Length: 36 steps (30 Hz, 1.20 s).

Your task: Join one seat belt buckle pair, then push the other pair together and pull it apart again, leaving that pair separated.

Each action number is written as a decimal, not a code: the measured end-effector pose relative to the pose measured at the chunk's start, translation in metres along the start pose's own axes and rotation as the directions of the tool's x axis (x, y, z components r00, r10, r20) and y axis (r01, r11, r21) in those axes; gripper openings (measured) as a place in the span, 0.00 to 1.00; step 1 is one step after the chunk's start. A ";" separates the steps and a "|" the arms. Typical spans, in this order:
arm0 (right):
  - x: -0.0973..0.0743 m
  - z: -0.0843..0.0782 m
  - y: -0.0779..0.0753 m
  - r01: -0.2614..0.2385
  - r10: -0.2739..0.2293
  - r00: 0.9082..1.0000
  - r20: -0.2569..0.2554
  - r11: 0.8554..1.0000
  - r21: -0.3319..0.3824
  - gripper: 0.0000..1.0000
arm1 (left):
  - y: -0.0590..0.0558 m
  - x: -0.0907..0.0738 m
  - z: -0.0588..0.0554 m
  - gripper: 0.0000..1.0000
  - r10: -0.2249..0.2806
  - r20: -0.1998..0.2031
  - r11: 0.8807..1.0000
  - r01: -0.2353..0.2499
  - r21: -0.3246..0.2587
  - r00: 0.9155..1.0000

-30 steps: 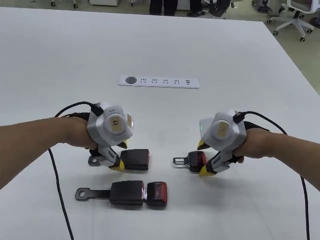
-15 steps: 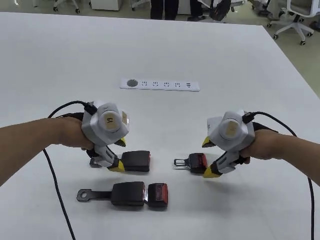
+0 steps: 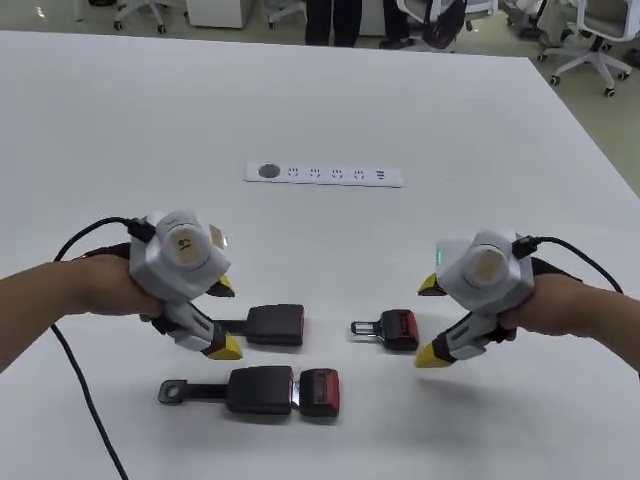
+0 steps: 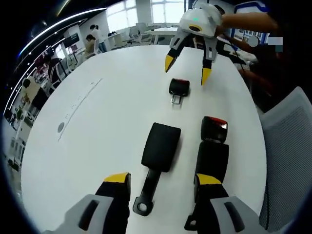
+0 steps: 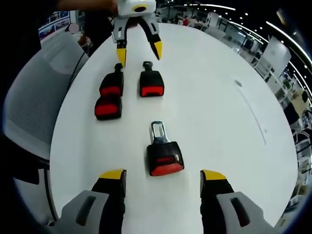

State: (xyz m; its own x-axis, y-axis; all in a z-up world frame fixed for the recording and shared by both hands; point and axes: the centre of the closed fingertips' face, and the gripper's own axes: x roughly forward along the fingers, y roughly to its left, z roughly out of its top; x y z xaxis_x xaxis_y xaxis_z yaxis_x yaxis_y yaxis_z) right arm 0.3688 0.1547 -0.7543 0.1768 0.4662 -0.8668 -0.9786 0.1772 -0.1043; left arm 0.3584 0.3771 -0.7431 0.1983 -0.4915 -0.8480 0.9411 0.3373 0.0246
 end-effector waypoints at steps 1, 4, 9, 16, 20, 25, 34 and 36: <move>-0.001 -0.001 0.001 0.004 -0.004 1.000 0.004 1.000 0.010 0.61 | -0.001 -0.002 -0.002 0.55 0.004 0.006 1.000 -0.004 -0.009 1.000; -0.002 -0.005 0.003 0.013 -0.013 1.000 0.018 1.000 0.029 0.62 | -0.004 -0.006 -0.007 0.56 0.017 0.028 0.999 -0.015 -0.041 0.999; -0.005 -0.009 0.008 0.030 -0.033 0.999 0.038 0.997 0.064 0.64 | -0.009 -0.012 -0.017 0.60 0.041 0.050 0.996 -0.037 -0.085 0.998; -0.008 -0.013 0.018 0.050 -0.058 0.996 0.066 0.992 0.112 0.67 | -0.014 -0.018 -0.028 0.67 0.076 0.104 0.985 -0.059 -0.161 0.992; -0.011 -0.014 0.024 0.067 -0.080 0.993 0.091 0.988 0.141 0.68 | -0.019 -0.025 -0.029 0.72 0.108 0.151 0.977 -0.077 -0.198 0.983; -0.017 -0.014 0.034 0.110 -0.135 0.982 0.133 0.977 0.182 0.71 | -0.023 -0.033 -0.036 0.74 0.179 0.220 0.960 -0.121 -0.252 0.959; -0.021 -0.009 0.049 0.156 -0.222 0.950 0.222 0.947 0.282 0.79 | -0.043 -0.042 -0.045 0.80 0.256 0.284 0.936 -0.164 -0.310 0.924; -0.022 -0.010 0.052 0.175 -0.249 0.941 0.230 0.938 0.300 0.80 | -0.047 -0.044 -0.044 0.82 0.280 0.298 0.925 -0.174 -0.336 0.913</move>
State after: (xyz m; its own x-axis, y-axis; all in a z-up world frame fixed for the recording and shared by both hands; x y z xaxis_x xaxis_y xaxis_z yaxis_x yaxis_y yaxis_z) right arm 0.3131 0.1448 -0.7452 0.4339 0.5936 -0.6778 -0.8554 0.5076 -0.1030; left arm 0.2930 0.4179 -0.7299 0.5259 -0.5931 -0.6096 0.7443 0.6678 -0.0077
